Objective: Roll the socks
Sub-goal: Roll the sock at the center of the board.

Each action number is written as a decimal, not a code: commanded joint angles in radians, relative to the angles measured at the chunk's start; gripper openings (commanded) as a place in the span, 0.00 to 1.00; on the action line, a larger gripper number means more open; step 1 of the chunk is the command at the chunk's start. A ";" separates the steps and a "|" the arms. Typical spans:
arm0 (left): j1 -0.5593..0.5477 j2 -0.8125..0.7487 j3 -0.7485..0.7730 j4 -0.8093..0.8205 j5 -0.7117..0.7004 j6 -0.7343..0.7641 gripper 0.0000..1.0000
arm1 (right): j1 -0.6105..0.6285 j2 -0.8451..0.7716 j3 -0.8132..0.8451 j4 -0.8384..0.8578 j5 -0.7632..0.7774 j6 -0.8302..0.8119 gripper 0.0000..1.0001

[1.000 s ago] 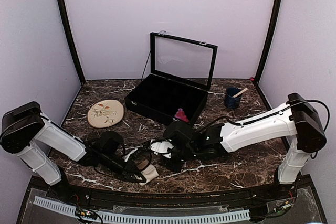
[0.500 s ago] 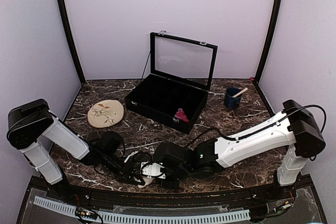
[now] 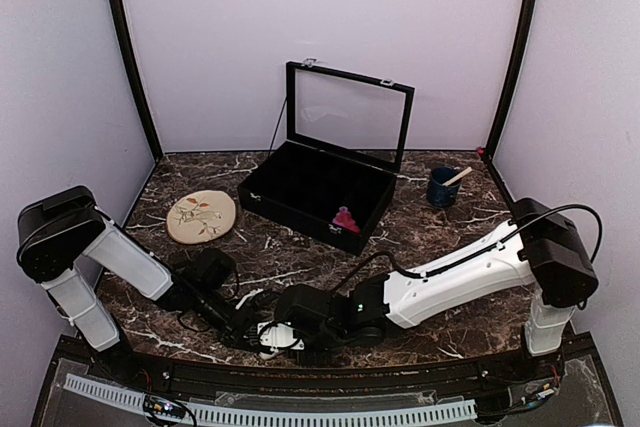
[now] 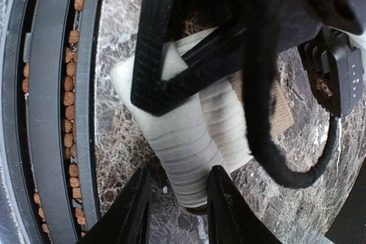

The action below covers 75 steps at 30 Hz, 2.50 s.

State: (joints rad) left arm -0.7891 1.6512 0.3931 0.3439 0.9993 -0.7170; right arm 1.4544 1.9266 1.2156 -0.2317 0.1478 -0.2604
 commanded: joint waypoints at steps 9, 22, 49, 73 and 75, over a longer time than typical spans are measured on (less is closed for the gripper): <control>0.025 0.039 0.007 -0.098 0.032 0.062 0.00 | 0.005 0.065 0.024 0.042 0.027 -0.034 0.31; 0.054 -0.071 0.064 -0.267 -0.107 0.076 0.20 | -0.058 0.105 0.065 -0.059 -0.130 0.026 0.00; 0.047 -0.868 -0.012 -0.697 -0.952 -0.029 0.39 | -0.210 0.276 0.401 -0.423 -0.607 0.199 0.00; -0.520 -0.703 0.095 -0.683 -1.295 0.091 0.34 | -0.311 0.377 0.533 -0.532 -0.803 0.216 0.00; -0.543 -0.668 0.112 -0.671 -1.285 0.113 0.36 | -0.314 0.379 0.537 -0.533 -0.808 0.217 0.00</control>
State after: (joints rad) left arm -1.2915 0.9371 0.4599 -0.3504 -0.2646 -0.6743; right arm 1.1542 2.2795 1.7283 -0.7330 -0.6533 -0.0410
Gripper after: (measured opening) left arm 0.347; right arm 0.034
